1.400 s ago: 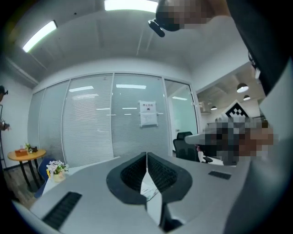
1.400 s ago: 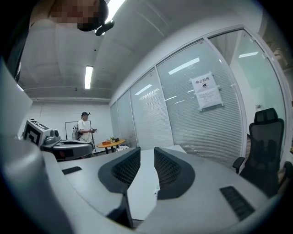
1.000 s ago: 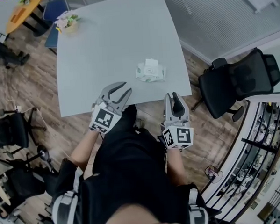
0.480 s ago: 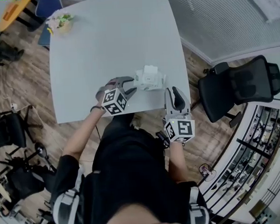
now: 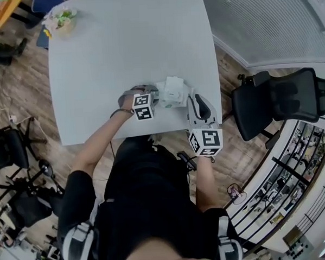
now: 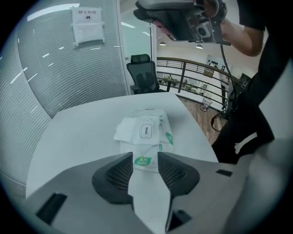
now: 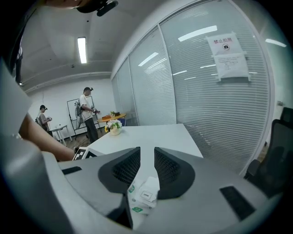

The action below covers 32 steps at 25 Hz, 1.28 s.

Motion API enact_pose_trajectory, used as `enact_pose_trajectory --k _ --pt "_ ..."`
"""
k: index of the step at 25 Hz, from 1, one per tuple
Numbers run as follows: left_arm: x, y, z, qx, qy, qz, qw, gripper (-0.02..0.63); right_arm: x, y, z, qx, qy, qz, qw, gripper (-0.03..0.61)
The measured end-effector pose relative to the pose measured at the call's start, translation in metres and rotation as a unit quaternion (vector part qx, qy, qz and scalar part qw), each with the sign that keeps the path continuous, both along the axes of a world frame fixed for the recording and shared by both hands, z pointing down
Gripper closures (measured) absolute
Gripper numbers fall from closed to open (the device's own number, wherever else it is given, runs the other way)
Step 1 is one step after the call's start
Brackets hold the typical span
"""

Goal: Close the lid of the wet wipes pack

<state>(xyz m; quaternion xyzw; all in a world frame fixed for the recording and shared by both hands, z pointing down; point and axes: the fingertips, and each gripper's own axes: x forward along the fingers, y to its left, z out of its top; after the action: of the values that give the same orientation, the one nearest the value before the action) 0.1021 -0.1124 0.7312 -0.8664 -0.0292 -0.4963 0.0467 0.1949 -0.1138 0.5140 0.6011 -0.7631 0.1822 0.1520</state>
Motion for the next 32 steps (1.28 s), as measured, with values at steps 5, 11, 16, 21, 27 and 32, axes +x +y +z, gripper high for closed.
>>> enact_pose_trajectory --k 5,11,16,21,27,32 --pt "0.020 -0.002 0.025 -0.024 -0.021 0.002 0.9995 0.445 0.007 -0.014 0.026 -0.028 0.018 -0.026 0.999 0.466" --pt "0.025 -0.003 0.039 -0.054 -0.046 0.023 0.9972 0.443 0.004 -0.043 0.057 -0.071 0.042 -0.089 0.993 0.466" --pt "0.030 -0.004 0.044 -0.077 -0.044 0.037 0.9954 0.430 0.002 -0.052 0.114 -0.164 0.060 -0.203 0.964 0.466" --pt "0.029 -0.007 0.048 -0.076 -0.039 0.038 0.9956 0.430 0.002 -0.065 0.175 -0.239 0.102 -0.288 0.922 0.459" --pt "0.037 -0.003 0.039 -0.083 -0.038 0.040 0.9950 0.430 0.009 -0.074 0.218 -0.298 0.106 -0.349 0.882 0.441" --pt "0.039 0.018 0.033 -0.068 -0.037 0.041 0.9961 0.430 0.015 -0.056 0.235 -0.323 0.115 -0.377 0.860 0.397"
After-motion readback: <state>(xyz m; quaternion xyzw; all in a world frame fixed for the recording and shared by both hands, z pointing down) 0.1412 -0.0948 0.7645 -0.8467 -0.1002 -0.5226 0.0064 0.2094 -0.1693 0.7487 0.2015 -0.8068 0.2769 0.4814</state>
